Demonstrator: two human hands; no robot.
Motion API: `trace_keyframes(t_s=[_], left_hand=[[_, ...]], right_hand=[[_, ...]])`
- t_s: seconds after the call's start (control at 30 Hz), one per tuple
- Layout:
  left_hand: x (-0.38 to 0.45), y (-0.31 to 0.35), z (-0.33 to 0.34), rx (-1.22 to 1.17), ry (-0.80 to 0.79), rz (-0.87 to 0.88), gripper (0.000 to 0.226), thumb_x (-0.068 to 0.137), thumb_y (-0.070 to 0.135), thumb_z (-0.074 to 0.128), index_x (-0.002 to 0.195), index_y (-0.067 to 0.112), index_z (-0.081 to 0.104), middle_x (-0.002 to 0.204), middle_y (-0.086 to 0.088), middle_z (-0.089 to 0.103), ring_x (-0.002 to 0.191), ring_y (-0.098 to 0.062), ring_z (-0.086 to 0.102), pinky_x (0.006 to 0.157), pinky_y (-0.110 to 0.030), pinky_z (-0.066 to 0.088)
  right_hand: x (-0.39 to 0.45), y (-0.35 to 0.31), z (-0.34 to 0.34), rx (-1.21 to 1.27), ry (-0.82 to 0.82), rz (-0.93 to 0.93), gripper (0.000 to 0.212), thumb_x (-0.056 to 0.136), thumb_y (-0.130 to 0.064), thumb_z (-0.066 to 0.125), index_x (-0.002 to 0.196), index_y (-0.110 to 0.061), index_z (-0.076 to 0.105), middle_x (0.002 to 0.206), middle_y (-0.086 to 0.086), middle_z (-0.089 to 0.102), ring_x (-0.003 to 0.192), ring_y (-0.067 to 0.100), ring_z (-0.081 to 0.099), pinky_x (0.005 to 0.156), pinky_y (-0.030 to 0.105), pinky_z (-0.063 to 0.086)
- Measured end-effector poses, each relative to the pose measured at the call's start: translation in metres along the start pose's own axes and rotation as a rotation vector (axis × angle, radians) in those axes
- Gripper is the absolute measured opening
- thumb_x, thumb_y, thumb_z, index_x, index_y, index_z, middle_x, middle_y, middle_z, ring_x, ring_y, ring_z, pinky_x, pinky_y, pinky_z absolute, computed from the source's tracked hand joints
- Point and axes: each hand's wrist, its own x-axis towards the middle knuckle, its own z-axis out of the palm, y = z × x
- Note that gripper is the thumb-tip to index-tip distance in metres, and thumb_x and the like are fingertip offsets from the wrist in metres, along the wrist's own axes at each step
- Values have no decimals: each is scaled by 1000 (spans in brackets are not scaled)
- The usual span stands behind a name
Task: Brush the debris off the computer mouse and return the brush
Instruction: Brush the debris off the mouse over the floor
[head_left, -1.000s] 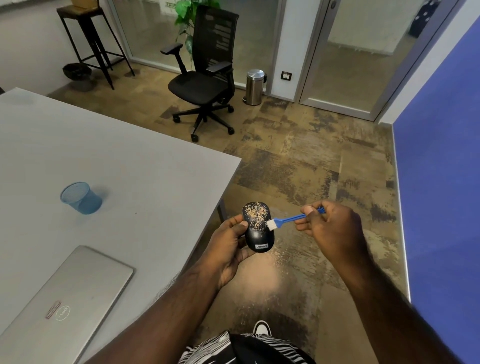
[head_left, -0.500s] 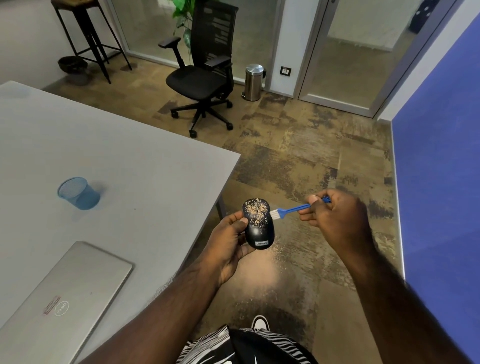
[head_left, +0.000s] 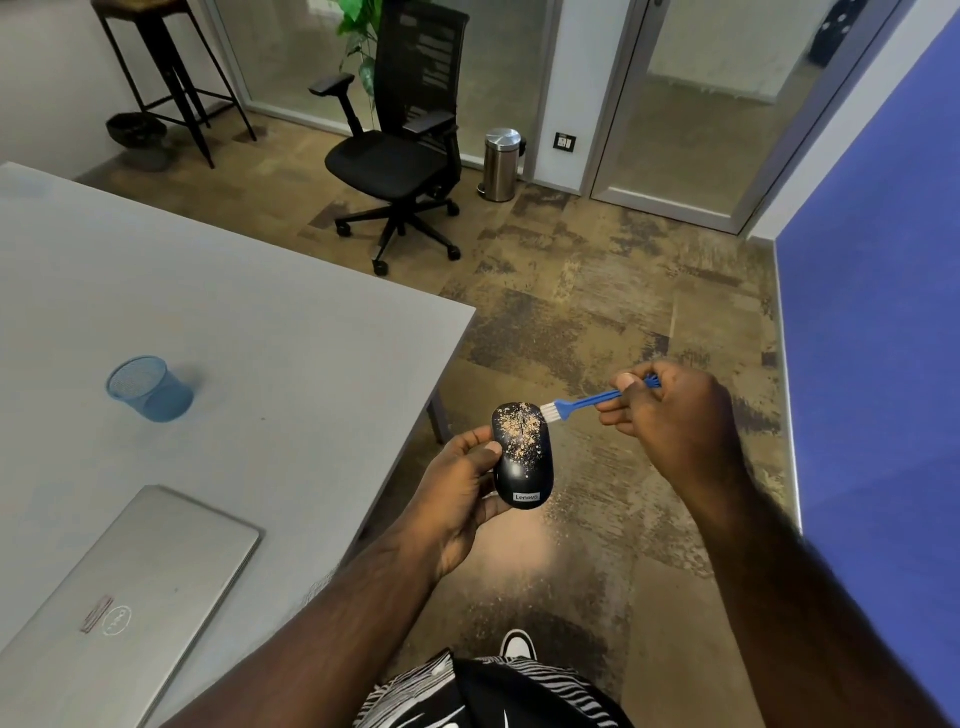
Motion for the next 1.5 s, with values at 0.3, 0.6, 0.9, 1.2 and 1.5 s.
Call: trace_keyframes(t_s=[0.3,0.6,0.9,1.2,1.5], left_hand=[[-2,-3,0,23,-21,-1,28,96,9,48,122,11,61,103,-7,73,86,-16,68,74,-37,58],[-4,-6,3,47,-22,-6,27,96,9,49,121,12,59,109,-10,71,91,-19,67,73,-35,57],[-4,-6,4,59,-31,4,26,96,10,49,120,14,59,104,-7,72,89,-17,67,71,-34,56],[-5,-6,3,60,-38,14,27,96,10,50,120,14,59,103,-8,73,89,-18,67,76,-37,58],[-4,-7,5,42,-41,9,27,96,9,49,121,13,59,104,-8,72,87,-18,67,76,-38,58]], right_hand=[[3,-2,5,-71,2,-41,13,97,-16,58,85,-16,65,69,-1,72,61,8,72,66,33,62],[8,-8,13,-166,1,-82,17,94,-25,57,85,-16,68,71,2,73,66,18,73,67,43,61],[14,-10,14,-229,2,-103,14,93,-25,59,85,-17,67,74,5,73,68,22,72,66,43,62],[16,-9,10,-289,14,-133,13,95,-23,58,92,-16,68,79,5,74,71,18,72,66,39,62],[16,5,-1,-281,46,-147,12,95,-21,57,93,-15,68,75,1,73,70,18,72,67,40,61]])
